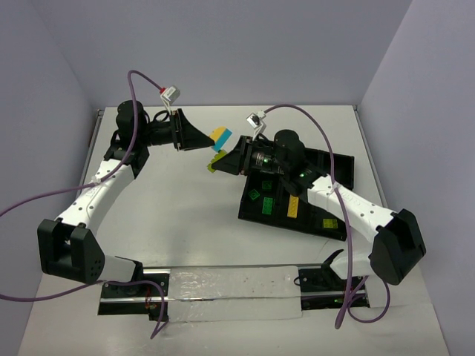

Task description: Sort the legos into containers by color

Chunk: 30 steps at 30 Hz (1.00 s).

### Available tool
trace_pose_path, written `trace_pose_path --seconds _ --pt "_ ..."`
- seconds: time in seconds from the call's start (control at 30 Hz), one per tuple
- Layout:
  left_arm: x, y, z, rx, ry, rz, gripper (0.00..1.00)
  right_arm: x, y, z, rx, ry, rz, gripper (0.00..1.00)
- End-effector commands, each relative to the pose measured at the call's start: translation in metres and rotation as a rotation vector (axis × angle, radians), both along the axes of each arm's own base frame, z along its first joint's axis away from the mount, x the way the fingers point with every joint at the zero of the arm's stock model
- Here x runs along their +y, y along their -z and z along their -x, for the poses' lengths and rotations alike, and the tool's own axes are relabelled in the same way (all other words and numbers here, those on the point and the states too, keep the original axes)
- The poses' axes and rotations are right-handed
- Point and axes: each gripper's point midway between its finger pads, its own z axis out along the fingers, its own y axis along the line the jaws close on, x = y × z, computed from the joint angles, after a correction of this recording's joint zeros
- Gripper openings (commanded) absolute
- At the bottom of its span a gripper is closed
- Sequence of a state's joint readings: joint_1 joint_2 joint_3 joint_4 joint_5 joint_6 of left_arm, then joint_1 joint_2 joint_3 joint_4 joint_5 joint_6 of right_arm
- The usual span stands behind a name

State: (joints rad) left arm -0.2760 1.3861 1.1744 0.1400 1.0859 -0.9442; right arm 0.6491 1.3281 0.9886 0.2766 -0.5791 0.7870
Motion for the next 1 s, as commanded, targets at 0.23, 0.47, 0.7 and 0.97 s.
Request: trace_pose_path --seconds 0.23,0.47,0.7,0.97 --pt "0.0 -0.017 0.0 -0.056 -0.005 -0.001 0.0 -0.022 -0.002 -0.001 -0.068 0.092 0.072 0.0" --pt "0.0 -0.017 0.0 -0.057 -0.006 -0.006 0.0 -0.073 0.041 -0.005 -0.05 0.286 0.294 0.0" --pt "0.0 -0.016 0.0 -0.051 -0.013 -0.005 0.0 -0.152 0.089 -0.01 0.062 0.493 0.424 0.0" --pt "0.001 -0.016 0.001 -0.049 -0.024 0.008 0.0 -0.193 0.133 0.004 0.217 0.594 0.512 0.0"
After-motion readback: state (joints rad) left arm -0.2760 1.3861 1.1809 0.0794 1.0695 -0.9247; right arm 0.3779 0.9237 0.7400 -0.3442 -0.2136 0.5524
